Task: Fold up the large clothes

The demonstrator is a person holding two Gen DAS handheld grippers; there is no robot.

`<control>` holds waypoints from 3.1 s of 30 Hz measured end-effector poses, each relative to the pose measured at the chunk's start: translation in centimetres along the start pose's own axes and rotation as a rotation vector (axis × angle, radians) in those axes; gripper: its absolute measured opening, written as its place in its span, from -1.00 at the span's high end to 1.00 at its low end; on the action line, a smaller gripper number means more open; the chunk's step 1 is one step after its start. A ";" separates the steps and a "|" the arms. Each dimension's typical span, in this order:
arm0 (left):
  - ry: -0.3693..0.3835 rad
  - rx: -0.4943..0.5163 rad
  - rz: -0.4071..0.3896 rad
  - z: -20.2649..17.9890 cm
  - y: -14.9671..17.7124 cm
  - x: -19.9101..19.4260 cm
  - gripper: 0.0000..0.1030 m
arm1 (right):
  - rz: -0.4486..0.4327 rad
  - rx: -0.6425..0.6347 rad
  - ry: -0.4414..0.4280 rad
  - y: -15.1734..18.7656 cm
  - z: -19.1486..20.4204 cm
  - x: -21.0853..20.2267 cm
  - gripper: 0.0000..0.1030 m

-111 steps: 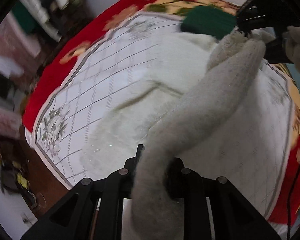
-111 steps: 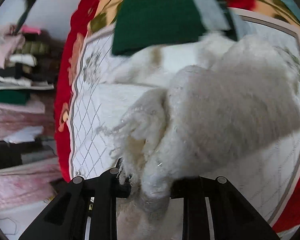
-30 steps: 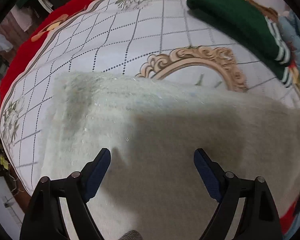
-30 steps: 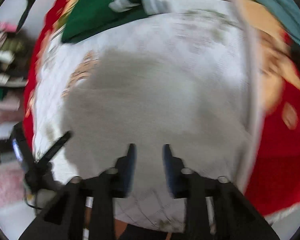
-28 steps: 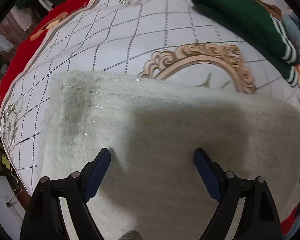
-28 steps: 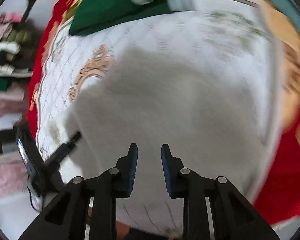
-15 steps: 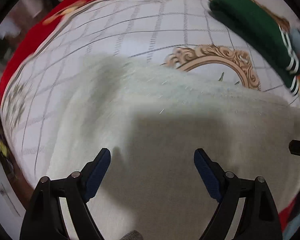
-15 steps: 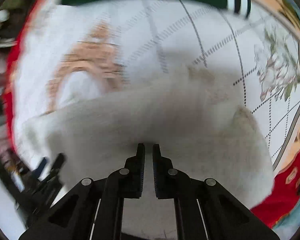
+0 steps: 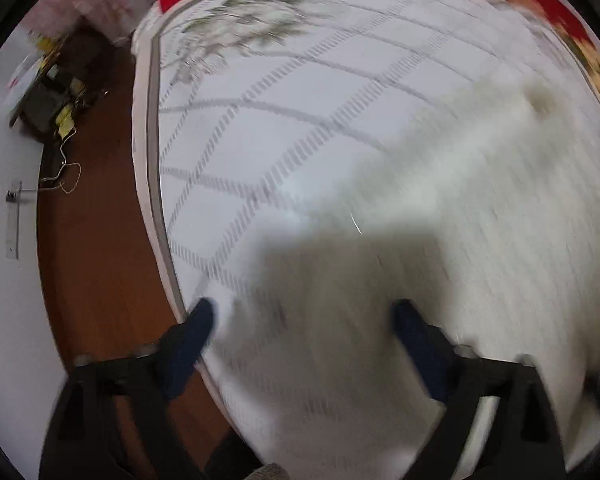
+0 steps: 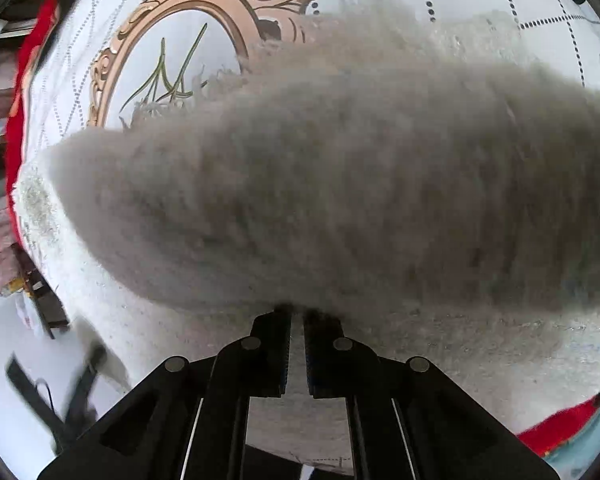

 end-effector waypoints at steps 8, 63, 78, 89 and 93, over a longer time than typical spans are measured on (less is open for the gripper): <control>0.079 0.011 -0.026 0.9 -0.6 -4.7 -0.94 | -0.090 -0.066 0.028 1.3 3.3 -4.9 0.83; 0.572 -0.204 -0.059 -7.9 -0.3 0.1 -0.28 | -0.206 -0.075 -0.102 -8.6 0.6 -12.3 0.96; 0.519 -0.212 -0.102 -8.7 -0.7 0.1 -0.27 | -0.246 -0.047 -0.006 -4.2 -5.6 -15.8 0.10; 0.418 -0.012 -0.363 -11.1 -3.1 -7.7 0.79 | -0.073 0.045 -0.057 -1.5 -10.6 -7.0 0.28; 0.421 0.082 -0.452 -11.4 -3.9 -10.9 0.79 | -0.288 0.097 -0.136 0.4 -13.6 -13.1 -0.39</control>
Point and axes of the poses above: each gripper's, at about its wrist camera, not at the fingertips, and x roughly the way its jaws point, z to its left, y to its underside, the point moved 4 cm from there along x, roughly the way its jaws point, and after that the axes turned 1 degree about x, right-handed, at the moved point
